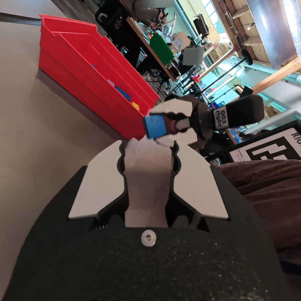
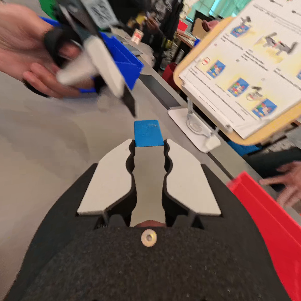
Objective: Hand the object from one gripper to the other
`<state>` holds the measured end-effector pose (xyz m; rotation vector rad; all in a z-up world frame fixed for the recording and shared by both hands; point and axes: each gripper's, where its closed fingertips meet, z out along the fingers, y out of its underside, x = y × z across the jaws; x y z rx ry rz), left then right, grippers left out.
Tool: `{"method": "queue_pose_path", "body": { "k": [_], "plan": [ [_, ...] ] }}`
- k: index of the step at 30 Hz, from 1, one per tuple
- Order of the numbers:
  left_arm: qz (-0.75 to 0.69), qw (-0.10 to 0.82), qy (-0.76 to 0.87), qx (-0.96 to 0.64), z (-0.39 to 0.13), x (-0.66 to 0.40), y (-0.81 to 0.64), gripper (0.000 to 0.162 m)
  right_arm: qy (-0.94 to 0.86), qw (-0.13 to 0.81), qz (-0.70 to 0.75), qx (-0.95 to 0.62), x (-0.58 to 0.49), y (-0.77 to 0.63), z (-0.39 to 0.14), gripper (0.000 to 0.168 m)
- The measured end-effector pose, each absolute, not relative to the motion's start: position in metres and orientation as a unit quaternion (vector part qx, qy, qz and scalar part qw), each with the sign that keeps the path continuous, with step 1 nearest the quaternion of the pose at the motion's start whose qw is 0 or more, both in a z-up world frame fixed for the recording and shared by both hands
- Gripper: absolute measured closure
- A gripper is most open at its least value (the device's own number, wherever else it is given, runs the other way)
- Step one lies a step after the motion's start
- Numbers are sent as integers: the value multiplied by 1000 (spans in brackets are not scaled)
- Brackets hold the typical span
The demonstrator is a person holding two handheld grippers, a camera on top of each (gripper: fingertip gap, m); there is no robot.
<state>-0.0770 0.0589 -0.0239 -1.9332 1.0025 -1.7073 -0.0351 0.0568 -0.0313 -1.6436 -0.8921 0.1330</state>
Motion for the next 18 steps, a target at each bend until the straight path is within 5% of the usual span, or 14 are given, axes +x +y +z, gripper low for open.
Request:
{"method": "queue_pose_path", "body": {
  "k": [9,18],
  "plan": [
    [-613,219,322,-687,-64,-145,-13,115,-169,457,-104,-867,182,91,-41,135],
    [-579,240,334,-704,-105,-157,-41,119,-230,259,24,-938,173,157,-114,135]
  ]
}}
